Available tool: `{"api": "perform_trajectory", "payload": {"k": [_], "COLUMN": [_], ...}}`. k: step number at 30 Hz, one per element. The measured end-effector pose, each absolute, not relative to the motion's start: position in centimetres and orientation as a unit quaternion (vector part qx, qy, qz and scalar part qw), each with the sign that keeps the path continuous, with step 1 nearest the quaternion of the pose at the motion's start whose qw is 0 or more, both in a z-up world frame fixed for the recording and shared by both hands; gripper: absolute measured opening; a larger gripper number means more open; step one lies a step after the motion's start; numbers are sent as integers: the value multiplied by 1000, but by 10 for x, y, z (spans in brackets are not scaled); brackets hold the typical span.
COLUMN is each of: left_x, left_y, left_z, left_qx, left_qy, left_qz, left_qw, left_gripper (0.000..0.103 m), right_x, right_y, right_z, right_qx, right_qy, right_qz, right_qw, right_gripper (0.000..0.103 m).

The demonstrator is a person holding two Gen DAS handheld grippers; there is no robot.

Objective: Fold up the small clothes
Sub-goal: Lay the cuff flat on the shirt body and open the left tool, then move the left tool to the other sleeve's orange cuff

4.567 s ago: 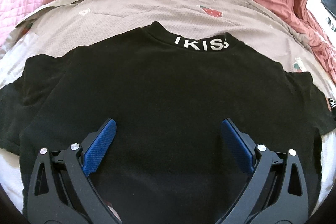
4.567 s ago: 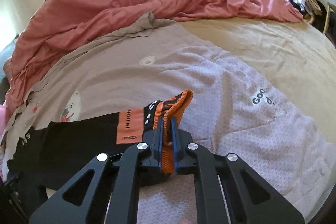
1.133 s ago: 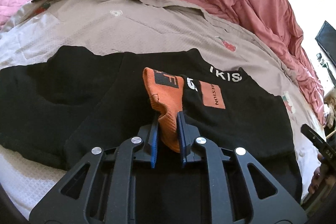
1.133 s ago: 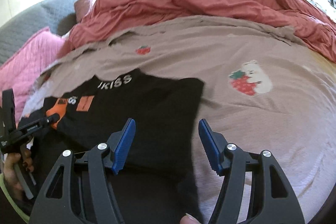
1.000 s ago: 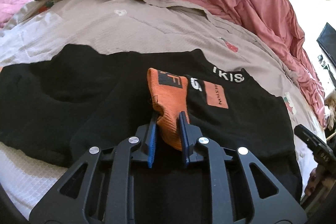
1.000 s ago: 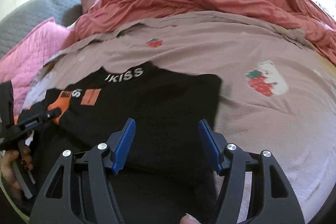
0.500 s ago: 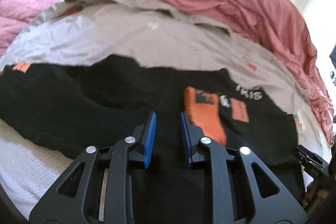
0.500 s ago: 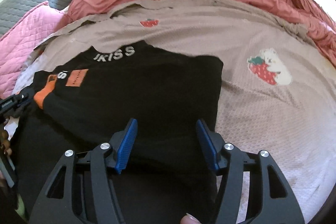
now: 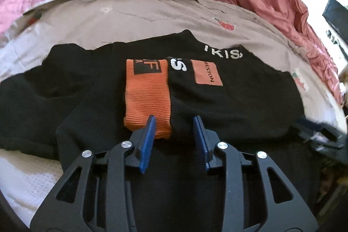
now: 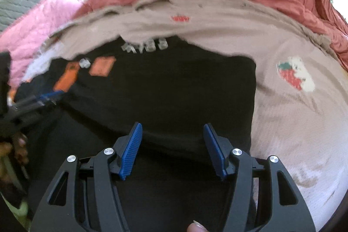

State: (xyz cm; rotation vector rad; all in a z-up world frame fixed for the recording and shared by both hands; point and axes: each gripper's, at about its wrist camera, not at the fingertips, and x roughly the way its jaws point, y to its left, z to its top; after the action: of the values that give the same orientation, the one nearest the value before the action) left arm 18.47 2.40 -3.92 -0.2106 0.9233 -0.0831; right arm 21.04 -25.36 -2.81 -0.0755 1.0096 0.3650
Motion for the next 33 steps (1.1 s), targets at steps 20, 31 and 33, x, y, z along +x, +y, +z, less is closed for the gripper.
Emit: {"api": "perform_trajectory", "payload": {"k": [20, 31, 33], "left_x": [161, 134, 129], "left_y": [52, 79, 84], "left_z": [-5, 11, 12], "left_qx": [-136, -139, -140], "left_qy": [395, 366, 363], "left_qz": [-11, 25, 31], "left_qw": [908, 920, 921], "left_gripper": [76, 89, 89], "right_x": [193, 178, 174], "right_y": [-252, -228, -221], "right_z": [1, 25, 29], "right_qx": [-7, -11, -14], "right_qy": [451, 427, 421], "right_qz": [192, 220, 228], "right_qw": [872, 877, 878], "right_gripper": [88, 91, 91]}}
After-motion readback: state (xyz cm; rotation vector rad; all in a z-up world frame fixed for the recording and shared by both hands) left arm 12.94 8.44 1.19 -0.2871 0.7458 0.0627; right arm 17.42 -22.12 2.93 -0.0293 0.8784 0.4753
